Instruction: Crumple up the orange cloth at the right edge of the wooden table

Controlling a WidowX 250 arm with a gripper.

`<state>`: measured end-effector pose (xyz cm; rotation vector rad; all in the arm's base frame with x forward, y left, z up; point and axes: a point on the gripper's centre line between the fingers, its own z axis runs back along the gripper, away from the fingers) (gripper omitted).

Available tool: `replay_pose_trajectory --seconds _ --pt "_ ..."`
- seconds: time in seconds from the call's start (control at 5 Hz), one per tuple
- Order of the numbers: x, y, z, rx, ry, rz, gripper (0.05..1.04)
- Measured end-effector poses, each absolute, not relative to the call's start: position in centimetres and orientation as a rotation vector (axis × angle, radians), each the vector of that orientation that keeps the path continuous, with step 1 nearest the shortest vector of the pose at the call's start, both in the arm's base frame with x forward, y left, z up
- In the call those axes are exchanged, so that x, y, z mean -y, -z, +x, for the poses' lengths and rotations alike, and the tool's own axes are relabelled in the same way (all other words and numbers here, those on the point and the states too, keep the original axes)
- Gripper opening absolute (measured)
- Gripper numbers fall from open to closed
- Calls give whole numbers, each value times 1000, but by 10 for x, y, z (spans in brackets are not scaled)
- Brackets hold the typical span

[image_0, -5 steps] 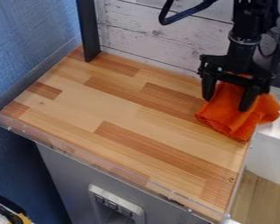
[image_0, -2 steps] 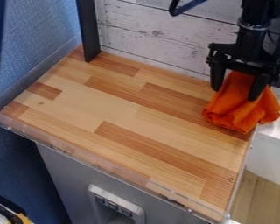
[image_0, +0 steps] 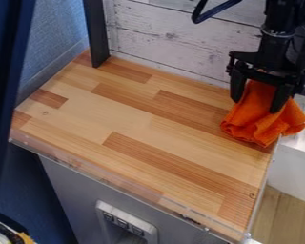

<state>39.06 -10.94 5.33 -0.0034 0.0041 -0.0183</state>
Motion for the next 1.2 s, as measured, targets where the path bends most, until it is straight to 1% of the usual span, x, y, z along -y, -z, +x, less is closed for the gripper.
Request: replay_pose_trajectory --seconds 0.4,0.8,1.0,1.2 --pt "110 -53 392 -17 14 2 997" --pt "110 -52 394 -7 10 3 997" --pt "108 -45 392 -8 3 7 997" --pt "108 -44 392 -4 1 7 999"
